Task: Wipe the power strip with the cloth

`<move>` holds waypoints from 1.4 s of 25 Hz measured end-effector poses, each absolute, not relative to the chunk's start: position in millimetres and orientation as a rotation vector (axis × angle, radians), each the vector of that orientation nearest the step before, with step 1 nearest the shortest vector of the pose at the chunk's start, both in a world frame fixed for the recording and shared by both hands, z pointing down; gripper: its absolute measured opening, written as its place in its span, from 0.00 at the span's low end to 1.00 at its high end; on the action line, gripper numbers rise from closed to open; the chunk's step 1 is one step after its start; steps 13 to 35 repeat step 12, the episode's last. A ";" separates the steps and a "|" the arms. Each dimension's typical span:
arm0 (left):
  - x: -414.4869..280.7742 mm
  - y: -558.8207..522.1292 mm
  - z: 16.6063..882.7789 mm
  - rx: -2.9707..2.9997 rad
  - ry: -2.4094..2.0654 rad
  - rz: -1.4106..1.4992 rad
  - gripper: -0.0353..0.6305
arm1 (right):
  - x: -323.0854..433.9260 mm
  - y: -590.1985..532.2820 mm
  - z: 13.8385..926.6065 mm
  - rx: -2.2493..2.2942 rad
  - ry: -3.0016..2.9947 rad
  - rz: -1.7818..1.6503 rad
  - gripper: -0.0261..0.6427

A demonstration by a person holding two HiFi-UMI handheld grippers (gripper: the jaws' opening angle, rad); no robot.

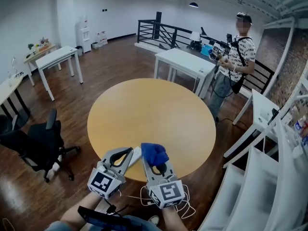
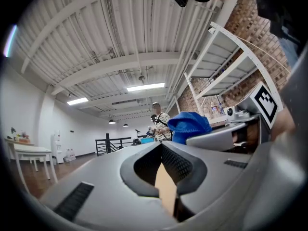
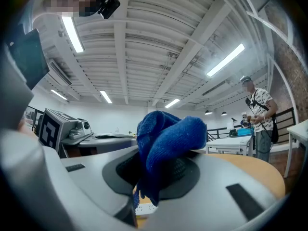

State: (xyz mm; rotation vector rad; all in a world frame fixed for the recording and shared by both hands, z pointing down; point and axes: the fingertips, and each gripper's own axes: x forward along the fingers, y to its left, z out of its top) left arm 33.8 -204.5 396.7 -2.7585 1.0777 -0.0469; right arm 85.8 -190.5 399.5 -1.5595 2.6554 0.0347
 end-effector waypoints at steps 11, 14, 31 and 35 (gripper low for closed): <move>39.4 -204.0 393.8 -2.761 1.063 -0.043 0.06 | 90.7 -192.3 397.2 -1.583 2.634 0.061 0.14; 40.2 -203.4 394.0 -2.762 1.061 -0.041 0.07 | 90.8 -192.0 397.8 -1.583 2.636 0.059 0.14; 40.2 -203.4 394.0 -2.762 1.061 -0.041 0.07 | 90.8 -192.0 397.8 -1.583 2.636 0.059 0.14; 40.2 -203.4 394.0 -2.762 1.061 -0.041 0.07 | 90.8 -192.0 397.8 -1.583 2.636 0.059 0.14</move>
